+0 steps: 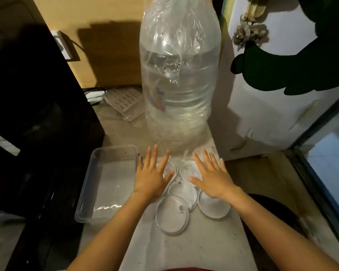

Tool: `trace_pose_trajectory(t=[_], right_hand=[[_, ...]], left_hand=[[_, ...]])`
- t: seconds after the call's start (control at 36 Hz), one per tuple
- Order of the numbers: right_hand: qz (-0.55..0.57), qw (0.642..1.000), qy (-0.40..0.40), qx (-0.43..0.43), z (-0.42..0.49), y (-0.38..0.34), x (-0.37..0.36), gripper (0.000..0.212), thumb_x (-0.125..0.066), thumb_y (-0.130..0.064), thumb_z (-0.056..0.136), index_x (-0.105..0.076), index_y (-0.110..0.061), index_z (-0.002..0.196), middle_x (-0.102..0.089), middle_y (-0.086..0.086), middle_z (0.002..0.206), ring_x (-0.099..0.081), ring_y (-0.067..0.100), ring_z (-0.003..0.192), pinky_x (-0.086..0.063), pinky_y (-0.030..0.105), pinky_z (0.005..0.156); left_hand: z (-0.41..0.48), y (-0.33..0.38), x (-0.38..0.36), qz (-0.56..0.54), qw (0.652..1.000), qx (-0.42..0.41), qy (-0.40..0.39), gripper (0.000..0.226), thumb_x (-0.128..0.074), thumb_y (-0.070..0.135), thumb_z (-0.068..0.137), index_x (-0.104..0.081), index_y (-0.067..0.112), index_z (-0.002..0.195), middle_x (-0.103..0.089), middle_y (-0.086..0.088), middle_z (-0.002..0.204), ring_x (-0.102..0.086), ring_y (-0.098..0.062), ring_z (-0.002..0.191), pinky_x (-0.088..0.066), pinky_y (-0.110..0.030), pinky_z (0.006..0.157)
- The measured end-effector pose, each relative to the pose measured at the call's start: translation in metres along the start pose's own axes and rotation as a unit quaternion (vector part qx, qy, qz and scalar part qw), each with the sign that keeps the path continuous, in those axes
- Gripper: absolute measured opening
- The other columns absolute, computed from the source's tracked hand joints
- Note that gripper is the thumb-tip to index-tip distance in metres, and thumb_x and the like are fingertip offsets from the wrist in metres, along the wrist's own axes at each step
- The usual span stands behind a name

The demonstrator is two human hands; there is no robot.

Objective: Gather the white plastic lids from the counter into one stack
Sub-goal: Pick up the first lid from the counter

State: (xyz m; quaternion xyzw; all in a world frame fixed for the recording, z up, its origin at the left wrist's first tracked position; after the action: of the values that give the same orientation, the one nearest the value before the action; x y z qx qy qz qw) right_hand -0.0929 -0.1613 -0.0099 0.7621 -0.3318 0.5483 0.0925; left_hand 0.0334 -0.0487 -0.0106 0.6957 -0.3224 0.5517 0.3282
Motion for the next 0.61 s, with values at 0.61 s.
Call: trace_pose_trajectory(t=[0.61], right_hand=[[0.216,0.975,-0.044,-0.025,0.025,-0.001,-0.005,0.1,-0.072,-0.046,0.071,-0.009,-0.028,0.148,-0.019,0.004,0.157,-0.019,0.027,0.144,-0.03,0.043,0.113]], left_hand=[[-0.001,-0.002,-0.011,-0.06,0.997,0.001,-0.054,0.058,-0.03,0.049,0.094,-0.017,0.024,0.145,-0.021,-0.006,0.155,-0.032,-0.027,0.136,-0.034,-0.041,0.107]])
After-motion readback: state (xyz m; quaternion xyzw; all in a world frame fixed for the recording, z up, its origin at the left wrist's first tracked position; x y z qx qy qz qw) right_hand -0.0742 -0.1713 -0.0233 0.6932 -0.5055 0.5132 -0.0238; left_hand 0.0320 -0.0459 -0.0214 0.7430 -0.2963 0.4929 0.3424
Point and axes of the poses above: each hand's wrist, its own z-axis towards the middle knuckle, its own x-axis out of the back of the hand, y = z × x, the point moved 6 cm from there along z, towards the middle knuckle
